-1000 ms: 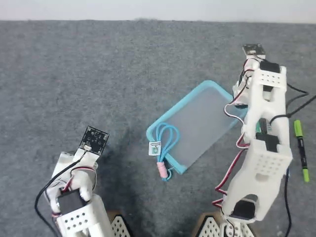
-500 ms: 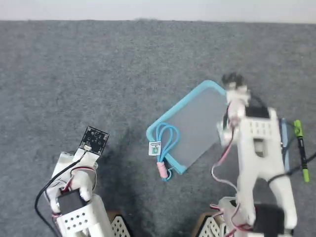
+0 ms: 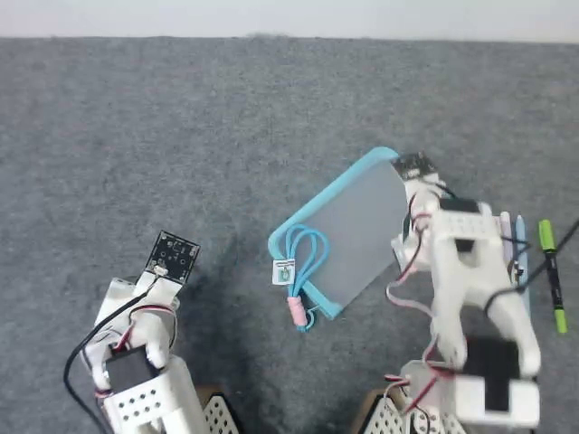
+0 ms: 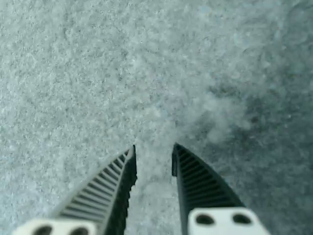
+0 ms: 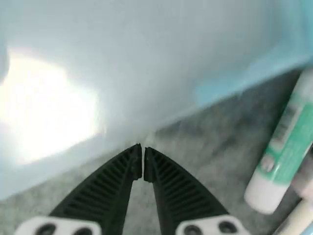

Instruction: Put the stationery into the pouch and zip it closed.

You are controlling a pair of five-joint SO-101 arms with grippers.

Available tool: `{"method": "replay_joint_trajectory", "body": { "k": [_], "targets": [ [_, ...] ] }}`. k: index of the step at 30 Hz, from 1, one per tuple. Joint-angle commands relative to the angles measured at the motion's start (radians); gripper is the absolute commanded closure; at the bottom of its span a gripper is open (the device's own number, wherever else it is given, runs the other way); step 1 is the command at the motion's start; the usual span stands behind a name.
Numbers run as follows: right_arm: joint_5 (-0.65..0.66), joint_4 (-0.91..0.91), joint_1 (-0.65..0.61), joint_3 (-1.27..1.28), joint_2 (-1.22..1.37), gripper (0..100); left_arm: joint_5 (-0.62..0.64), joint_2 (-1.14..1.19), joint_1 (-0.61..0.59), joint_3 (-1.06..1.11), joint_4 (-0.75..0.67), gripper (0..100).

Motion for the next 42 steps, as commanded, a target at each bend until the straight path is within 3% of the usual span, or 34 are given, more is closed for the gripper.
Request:
{"method": "replay_joint_trajectory", "body": {
  "k": [1, 15, 24, 29, 32, 34, 42],
  "targets": [
    [-0.031, 0.002, 0.012, -0.224, 0.136, 99.1, 0.018, -0.025, -0.002, -0.008, -0.015, 89],
    [-0.14, 0.377, -0.127, -1.232, 0.713, 99.1, 0.018, -0.025, -0.002, -0.008, -0.018, 89],
    [-0.155, 0.734, -0.173, -1.623, 0.693, 99.1, 0.018, -0.025, -0.002, -0.008, -0.018, 89],
    [-0.17, 0.733, -0.289, -1.473, 0.547, 99.1, 0.018, -0.025, -0.002, -0.008, -0.021, 89],
    [-0.241, 0.733, -0.401, -1.307, 0.41, 99.1, 0.018, -0.025, -0.002, -0.008, -0.023, 89],
    [-0.216, 0.707, -0.467, -1.165, 0.305, 99.1, 0.018, -0.025, -0.002, -0.008, -0.023, 89],
    [-0.028, 0.208, -0.532, -0.218, -0.193, 99.1, 0.018, -0.025, 0.0, -0.008, -0.023, 89]
  ]
}}
